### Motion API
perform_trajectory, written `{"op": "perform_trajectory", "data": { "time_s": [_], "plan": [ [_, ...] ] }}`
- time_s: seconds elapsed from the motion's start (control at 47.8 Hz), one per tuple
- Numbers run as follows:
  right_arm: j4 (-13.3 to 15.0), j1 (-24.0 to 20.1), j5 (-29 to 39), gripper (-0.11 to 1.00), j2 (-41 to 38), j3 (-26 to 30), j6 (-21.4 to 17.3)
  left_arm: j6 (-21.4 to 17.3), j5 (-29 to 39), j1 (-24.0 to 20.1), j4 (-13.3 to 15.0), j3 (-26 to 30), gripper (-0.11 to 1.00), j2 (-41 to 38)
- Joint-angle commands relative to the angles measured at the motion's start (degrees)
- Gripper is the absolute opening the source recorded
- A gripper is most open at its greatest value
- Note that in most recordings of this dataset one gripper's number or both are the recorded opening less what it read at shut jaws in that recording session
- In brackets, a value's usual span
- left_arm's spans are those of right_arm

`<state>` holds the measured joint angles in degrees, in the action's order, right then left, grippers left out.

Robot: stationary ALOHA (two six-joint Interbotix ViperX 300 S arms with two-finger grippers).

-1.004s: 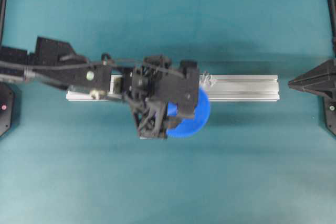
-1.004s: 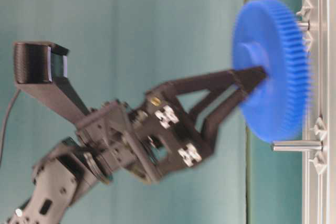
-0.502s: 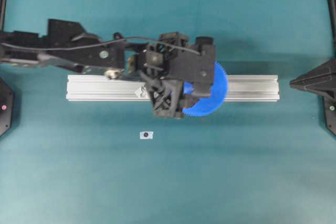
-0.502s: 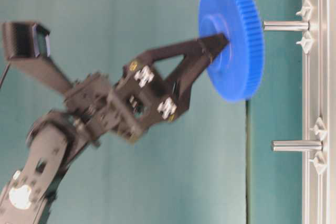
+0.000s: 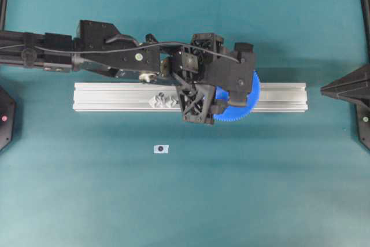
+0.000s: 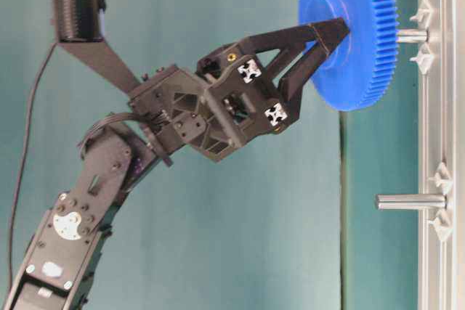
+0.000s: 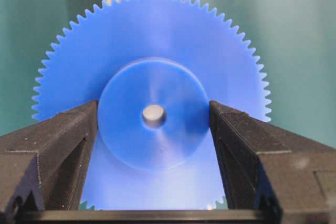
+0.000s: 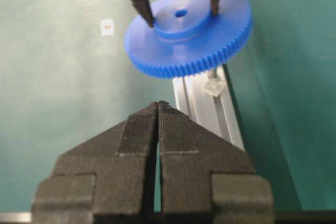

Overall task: Find the location of the shaft and insert the large gear.
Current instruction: 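Carry the gear right along the rail toward the right shaft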

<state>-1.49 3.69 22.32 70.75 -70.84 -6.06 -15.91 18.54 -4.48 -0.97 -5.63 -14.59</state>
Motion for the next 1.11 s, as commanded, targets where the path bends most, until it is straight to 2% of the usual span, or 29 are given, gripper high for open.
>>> {"op": "perform_trajectory", "data": {
  "time_s": [0.0,0.439,0.774,1.088],
  "plan": [
    [0.0,0.2,0.2,0.0,-0.4,0.6,-0.4,-0.2,-0.7,-0.6,-0.2,2.1,0.72,1.1],
    [0.0,1.1,0.2,0.0,-0.4,0.6,-0.4,-0.2,-1.4,-1.8,-0.2,2.3,0.72,-2.3],
    [0.1,1.1,0.2,0.0,0.4,0.6,-0.4,-0.4,-1.1,-3.4,-0.4,2.6,0.72,-2.0],
    [0.1,1.1,0.2,0.0,0.4,0.4,-0.5,-2.9,2.1,-4.9,-0.4,2.8,0.72,-2.4]
  ]
}}
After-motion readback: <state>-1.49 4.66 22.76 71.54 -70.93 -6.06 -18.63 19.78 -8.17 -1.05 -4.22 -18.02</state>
